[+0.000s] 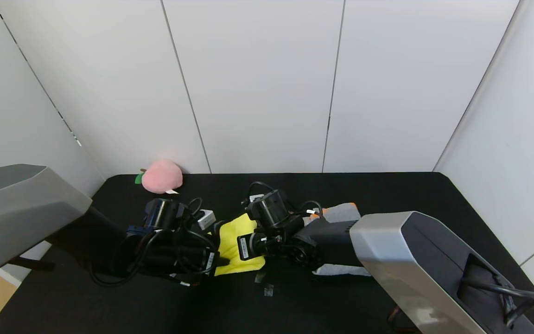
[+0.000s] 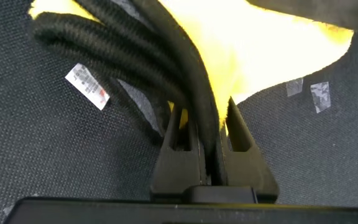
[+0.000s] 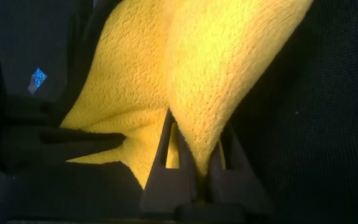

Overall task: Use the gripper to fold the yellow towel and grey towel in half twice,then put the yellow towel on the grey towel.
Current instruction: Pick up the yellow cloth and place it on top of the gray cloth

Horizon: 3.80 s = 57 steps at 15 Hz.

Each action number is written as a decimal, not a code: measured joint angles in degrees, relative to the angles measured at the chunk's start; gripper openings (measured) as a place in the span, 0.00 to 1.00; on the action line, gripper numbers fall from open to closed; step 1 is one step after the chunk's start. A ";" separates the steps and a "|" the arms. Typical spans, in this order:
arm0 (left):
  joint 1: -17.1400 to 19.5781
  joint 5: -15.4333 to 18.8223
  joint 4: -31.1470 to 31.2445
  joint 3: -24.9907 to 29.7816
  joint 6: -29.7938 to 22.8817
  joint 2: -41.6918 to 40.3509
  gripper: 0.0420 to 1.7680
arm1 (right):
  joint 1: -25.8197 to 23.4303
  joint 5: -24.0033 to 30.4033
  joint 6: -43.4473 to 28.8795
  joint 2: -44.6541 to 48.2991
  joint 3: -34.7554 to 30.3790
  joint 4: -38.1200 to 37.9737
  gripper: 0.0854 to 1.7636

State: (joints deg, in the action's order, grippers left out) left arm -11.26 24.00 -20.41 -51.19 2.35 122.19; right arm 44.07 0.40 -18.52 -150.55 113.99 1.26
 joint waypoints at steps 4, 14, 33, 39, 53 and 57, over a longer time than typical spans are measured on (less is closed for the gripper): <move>0.00 -0.22 0.10 0.04 0.02 -0.38 0.08 | 0.06 -0.67 0.13 0.30 0.00 -0.15 0.07; -6.01 -12.04 4.84 0.01 -0.80 -10.19 0.08 | -1.18 -1.55 0.21 9.02 -1.43 -9.48 0.07; -33.44 -28.05 20.78 -24.27 -8.20 -6.69 0.08 | -18.60 -1.49 2.24 33.94 -29.40 -10.06 0.07; -36.11 -28.49 21.00 -29.73 -7.72 -0.41 0.08 | -22.74 -1.84 3.17 35.47 -35.83 -6.34 0.07; -37.11 -28.51 20.31 -30.65 -8.07 5.32 0.08 | -24.97 -1.27 3.50 30.49 -41.97 0.46 0.07; -37.29 -28.49 22.10 -30.26 -7.90 5.68 0.23 | -26.21 -2.97 3.50 29.94 -42.28 1.26 0.29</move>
State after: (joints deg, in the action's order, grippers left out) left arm -48.56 -4.49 1.69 -81.45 -5.55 127.87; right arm 17.86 -2.57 -15.02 -120.61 71.72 2.51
